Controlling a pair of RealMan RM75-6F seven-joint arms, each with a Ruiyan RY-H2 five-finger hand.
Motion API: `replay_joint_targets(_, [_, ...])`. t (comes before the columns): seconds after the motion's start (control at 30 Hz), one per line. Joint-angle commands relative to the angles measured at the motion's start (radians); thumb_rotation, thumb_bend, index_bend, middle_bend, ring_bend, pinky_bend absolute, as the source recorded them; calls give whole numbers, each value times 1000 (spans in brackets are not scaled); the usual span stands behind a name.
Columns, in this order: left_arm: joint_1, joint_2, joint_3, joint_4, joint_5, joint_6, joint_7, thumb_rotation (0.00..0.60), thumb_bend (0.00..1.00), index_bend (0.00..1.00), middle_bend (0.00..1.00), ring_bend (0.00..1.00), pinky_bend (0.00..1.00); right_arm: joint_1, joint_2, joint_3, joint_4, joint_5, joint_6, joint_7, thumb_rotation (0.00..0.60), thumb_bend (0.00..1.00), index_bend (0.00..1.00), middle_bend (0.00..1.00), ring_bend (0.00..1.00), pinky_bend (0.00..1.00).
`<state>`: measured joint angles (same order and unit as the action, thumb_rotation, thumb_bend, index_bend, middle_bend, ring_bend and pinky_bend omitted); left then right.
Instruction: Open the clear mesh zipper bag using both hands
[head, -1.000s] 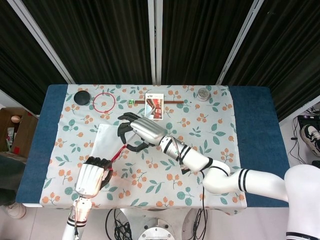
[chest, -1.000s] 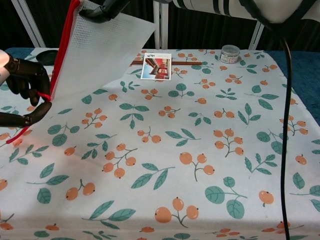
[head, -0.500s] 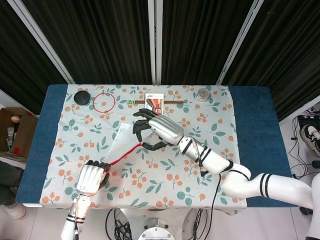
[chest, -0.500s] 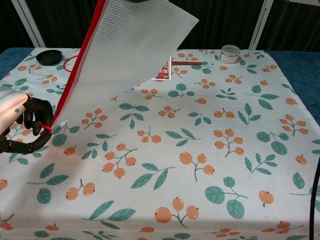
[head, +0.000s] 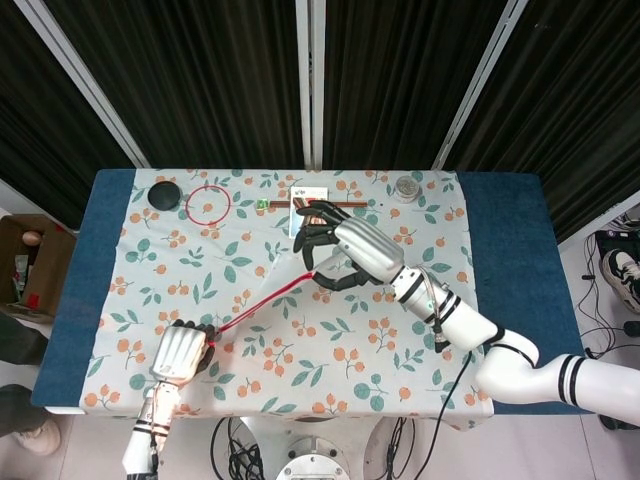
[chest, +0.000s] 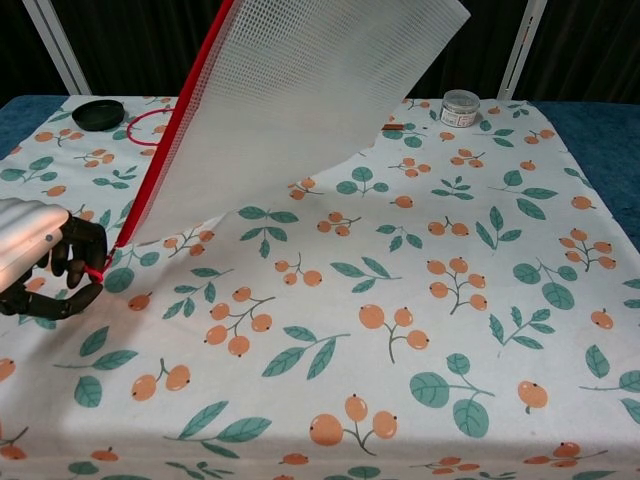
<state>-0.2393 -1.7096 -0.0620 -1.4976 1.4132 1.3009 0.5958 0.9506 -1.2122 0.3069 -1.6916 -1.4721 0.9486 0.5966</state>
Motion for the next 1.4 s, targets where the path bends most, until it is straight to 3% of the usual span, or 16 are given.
replay_joint_targets(0.03, [-3,8,-5,-15,-22,-8,16,600,404,725,625,558,511,-10,11,0,-4,-6,12,14,600,472,827,366,105,50])
replay_joint_targets(0.17, [-4,26,-8,-56,-44,-12,13,600,389,683,602,545,509,-22,20,-11,-6,-25,30,22,600,471,828,366,105,49])
replay_joint_targets(0.2, [-4,31,-8,-66,-44,-11,0,600,368,634,580,530,507,-23,17,-18,-5,-33,31,17,600,471,828,366,106,49])
replay_joint_targets(0.33, [-5,54,-15,-108,-31,4,-63,600,164,287,410,389,492,-32,-17,-72,4,-91,42,-27,600,471,828,365,105,50])
replay_joint_targets(0.43, [-3,77,-21,-139,-6,32,-103,600,59,187,291,283,456,-49,-60,-123,29,-145,69,-77,600,470,827,365,105,50])
replay_joint_targets(0.6, [8,136,-27,-200,32,83,-148,600,0,158,232,229,384,-87,-106,-206,76,-217,112,-116,600,470,780,349,105,49])
replay_joint_targets(0.7, [16,171,-39,-226,47,118,-165,600,0,158,232,224,381,-101,-108,-260,96,-240,90,-163,600,462,700,321,98,38])
replay_joint_targets(0.77, [22,192,-52,-233,47,141,-170,600,0,158,232,223,379,-101,-88,-302,94,-244,36,-209,600,408,568,269,65,16])
replay_joint_targets(0.87, [31,216,-73,-235,36,170,-180,600,0,158,232,223,363,-94,-42,-343,63,-211,-66,-284,600,185,240,134,1,0])
replay_joint_targets(0.97, [41,231,-87,-228,20,191,-192,600,0,158,232,218,347,-97,-13,-357,41,-152,-134,-369,600,45,39,46,0,0])
replay_joint_targets(1.1, [51,245,-97,-215,7,213,-200,600,0,158,232,217,345,-132,-13,-352,58,-82,-132,-533,600,23,0,14,0,0])
replay_joint_targets(1.4, [79,310,-125,-193,-61,230,-240,600,0,159,229,214,307,-210,46,-348,45,43,-91,-682,600,18,0,0,0,0])
